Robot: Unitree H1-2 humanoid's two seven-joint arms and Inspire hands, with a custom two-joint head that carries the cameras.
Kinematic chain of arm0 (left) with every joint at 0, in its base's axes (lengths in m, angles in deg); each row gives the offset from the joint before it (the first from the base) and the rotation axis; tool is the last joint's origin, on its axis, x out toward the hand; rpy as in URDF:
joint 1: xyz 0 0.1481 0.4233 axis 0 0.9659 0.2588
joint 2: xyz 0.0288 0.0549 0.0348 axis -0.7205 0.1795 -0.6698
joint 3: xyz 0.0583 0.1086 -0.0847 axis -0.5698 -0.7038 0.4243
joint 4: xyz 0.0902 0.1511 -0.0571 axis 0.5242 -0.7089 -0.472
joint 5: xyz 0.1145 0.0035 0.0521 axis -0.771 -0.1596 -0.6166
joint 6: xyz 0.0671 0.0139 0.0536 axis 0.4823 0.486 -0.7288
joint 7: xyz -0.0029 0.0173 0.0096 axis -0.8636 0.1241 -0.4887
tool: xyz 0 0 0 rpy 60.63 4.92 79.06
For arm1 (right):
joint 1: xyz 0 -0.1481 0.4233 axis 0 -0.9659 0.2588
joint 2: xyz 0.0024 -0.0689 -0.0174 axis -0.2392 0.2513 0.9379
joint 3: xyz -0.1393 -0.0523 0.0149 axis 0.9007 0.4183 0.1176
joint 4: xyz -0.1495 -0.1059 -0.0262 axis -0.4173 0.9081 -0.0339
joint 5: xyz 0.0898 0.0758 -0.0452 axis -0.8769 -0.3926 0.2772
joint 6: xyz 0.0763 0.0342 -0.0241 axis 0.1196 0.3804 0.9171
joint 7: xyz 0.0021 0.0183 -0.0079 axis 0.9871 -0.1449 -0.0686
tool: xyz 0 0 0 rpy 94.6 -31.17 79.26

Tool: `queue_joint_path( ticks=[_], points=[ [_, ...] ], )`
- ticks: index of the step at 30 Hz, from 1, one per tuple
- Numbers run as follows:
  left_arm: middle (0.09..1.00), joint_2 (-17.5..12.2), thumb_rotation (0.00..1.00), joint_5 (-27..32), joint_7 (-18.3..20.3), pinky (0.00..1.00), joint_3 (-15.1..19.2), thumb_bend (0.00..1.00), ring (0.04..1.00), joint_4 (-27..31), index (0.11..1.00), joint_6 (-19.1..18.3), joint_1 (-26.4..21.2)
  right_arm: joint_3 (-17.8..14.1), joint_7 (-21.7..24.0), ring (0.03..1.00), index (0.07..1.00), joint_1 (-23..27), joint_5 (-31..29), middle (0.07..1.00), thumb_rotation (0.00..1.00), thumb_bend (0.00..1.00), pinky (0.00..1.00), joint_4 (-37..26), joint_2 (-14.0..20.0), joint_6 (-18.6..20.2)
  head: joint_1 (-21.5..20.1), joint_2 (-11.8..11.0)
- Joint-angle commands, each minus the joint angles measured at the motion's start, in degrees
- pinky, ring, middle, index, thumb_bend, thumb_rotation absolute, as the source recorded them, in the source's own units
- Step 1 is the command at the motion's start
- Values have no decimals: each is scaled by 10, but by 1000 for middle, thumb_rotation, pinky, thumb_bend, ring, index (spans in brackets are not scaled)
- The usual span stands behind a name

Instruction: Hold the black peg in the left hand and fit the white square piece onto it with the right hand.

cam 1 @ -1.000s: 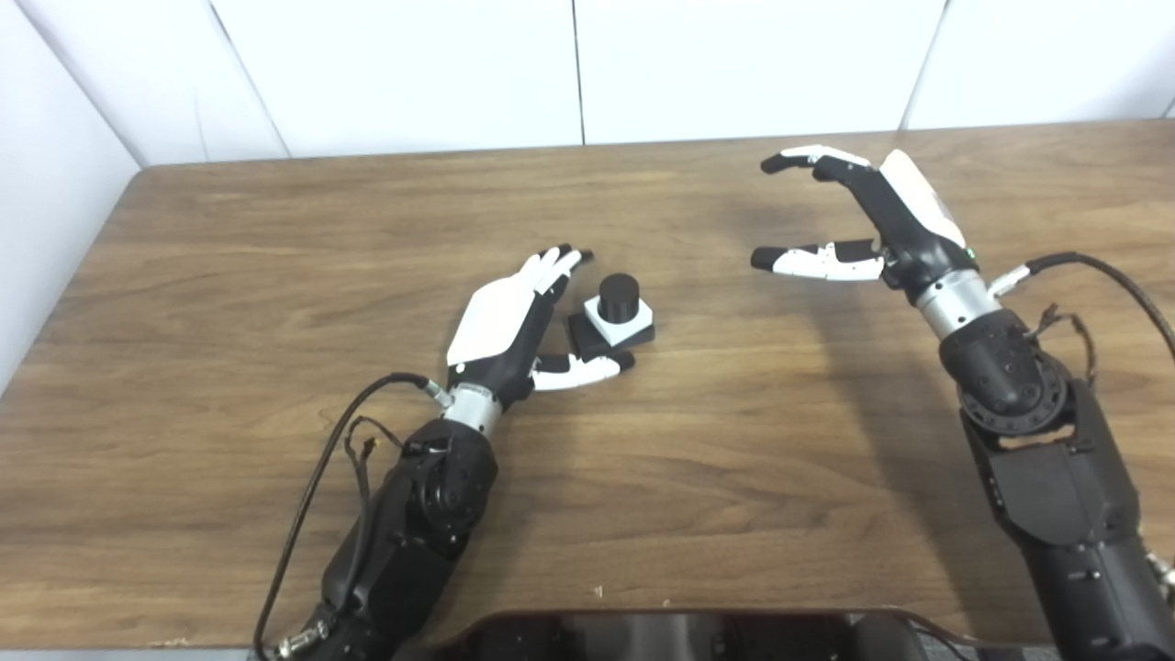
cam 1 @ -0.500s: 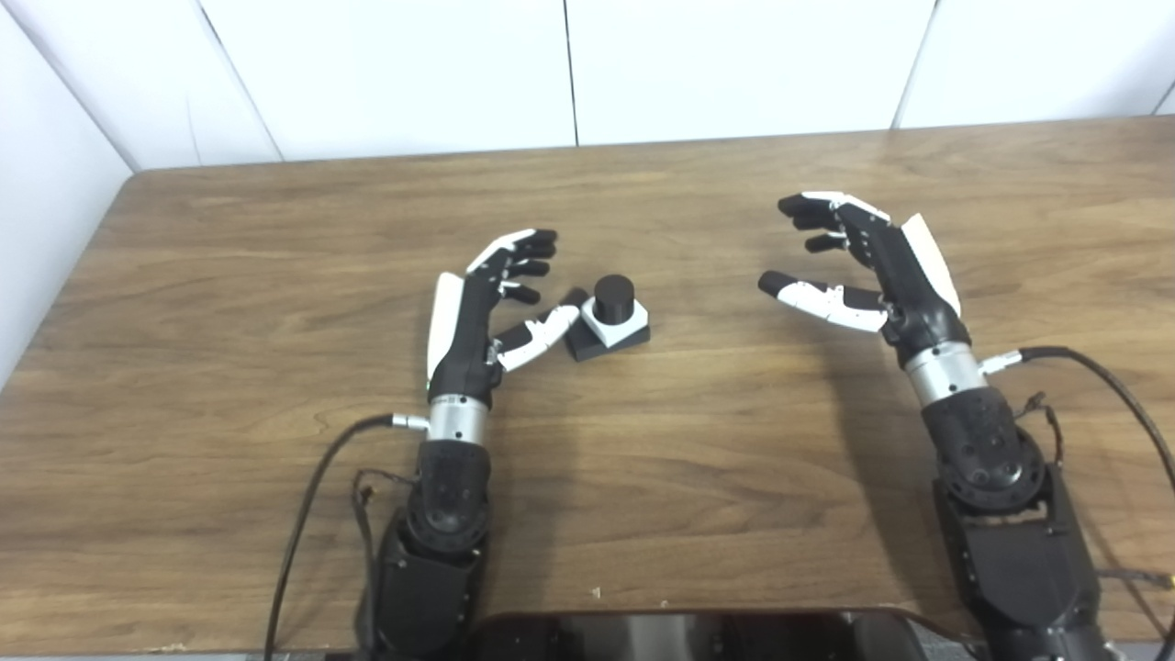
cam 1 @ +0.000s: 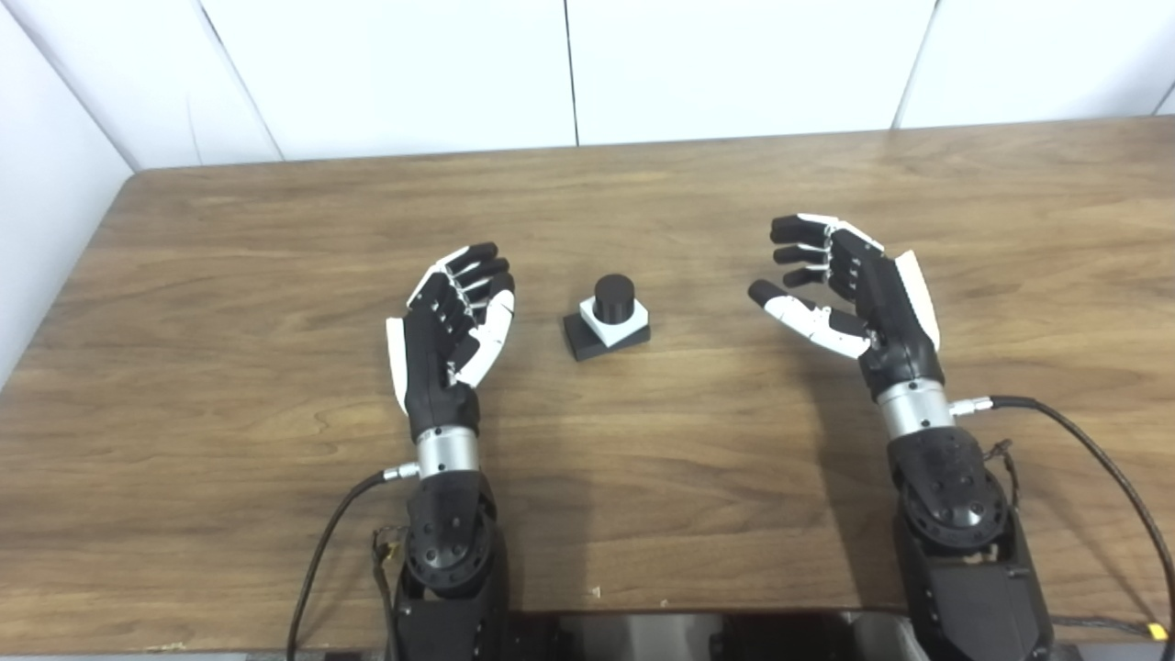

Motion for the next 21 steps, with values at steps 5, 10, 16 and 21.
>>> queue_joint_path(
  ticks=[5, 10, 16, 21],
  points=[
    [602, 3, 71, 1, 1, 468, 3, 490, 572, 31, 494, -2, -9, 5, -11, 660, 685, 6, -10, 695, 295, 569, 567, -15, -8, -17, 0, -1],
    [606, 3, 71, 5, 1, 456, 6, 490, 571, 32, 494, -6, -7, 8, -15, 651, 679, 1, -10, 687, 266, 563, 561, -14, -9, -18, 3, 0],
    [614, 1, 72, 5, 5, 467, 6, 491, 580, 39, 495, -16, -3, 12, -18, 655, 680, -3, -10, 689, 254, 559, 560, -13, -10, -18, 2, 2],
    [611, -2, 72, 11, 10, 457, 6, 491, 576, 42, 495, -25, -5, 13, -19, 656, 681, -2, -13, 690, 237, 555, 560, -9, -11, -21, 3, 4]
  ],
)
